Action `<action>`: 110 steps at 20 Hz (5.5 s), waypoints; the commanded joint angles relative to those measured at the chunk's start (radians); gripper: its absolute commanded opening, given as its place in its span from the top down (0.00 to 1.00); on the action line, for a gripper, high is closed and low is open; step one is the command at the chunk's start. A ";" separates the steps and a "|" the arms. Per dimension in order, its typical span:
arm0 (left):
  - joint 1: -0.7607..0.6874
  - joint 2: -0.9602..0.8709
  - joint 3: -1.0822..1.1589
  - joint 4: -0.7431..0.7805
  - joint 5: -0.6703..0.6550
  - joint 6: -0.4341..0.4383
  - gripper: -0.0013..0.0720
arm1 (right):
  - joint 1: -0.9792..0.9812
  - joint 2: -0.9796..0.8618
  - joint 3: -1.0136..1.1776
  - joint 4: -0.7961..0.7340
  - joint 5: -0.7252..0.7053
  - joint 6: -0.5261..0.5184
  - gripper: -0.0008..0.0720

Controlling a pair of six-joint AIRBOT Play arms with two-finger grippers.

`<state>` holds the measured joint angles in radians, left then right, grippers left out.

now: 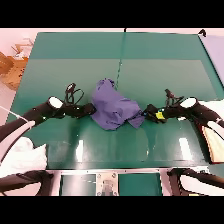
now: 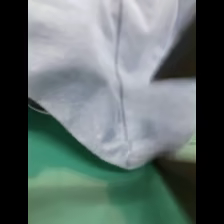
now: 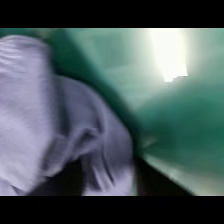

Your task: Fold the shirts.

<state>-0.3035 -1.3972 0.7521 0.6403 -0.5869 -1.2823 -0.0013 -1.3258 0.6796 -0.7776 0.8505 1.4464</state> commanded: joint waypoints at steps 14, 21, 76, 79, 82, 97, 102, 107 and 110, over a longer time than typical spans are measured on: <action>0.093 0.443 0.758 0.251 -0.284 -0.071 0.96 | -0.323 0.324 0.689 0.161 0.362 -0.185 0.96; 0.093 0.507 1.258 0.382 -0.427 -0.070 0.96 | -0.373 0.559 1.062 0.116 0.327 -0.079 0.96; 0.441 0.004 -0.132 -0.056 -0.393 0.217 0.94 | -0.758 0.125 0.169 -0.047 0.284 -0.276 0.53; 0.515 0.004 -0.059 -0.008 -0.480 0.218 0.96 | -0.866 0.125 0.169 -0.084 0.349 -0.277 0.46; 0.523 0.004 -0.042 -0.014 -0.457 0.245 0.96 | -0.941 0.125 0.148 -0.212 0.462 -0.333 0.39; 0.523 0.004 -0.042 -0.020 -0.452 0.244 0.96 | -0.687 -0.043 -0.119 -0.251 0.300 -0.360 0.34; 0.523 0.004 -0.042 -0.020 -0.454 0.244 0.96 | -0.688 -0.043 -0.090 -0.244 0.284 -0.361 0.63; 0.523 0.045 -0.009 -0.047 -0.509 0.245 0.96 | -0.688 -0.026 -0.001 -0.065 0.341 -0.437 0.96; 0.523 0.167 0.111 -0.116 -0.611 0.241 0.96 | -0.688 0.095 0.140 0.124 0.449 -0.460 0.96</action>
<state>0.2188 -1.3121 0.7826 0.5846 -1.1152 -1.0386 -0.6914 -1.3075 0.7193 -0.8539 1.2133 1.0180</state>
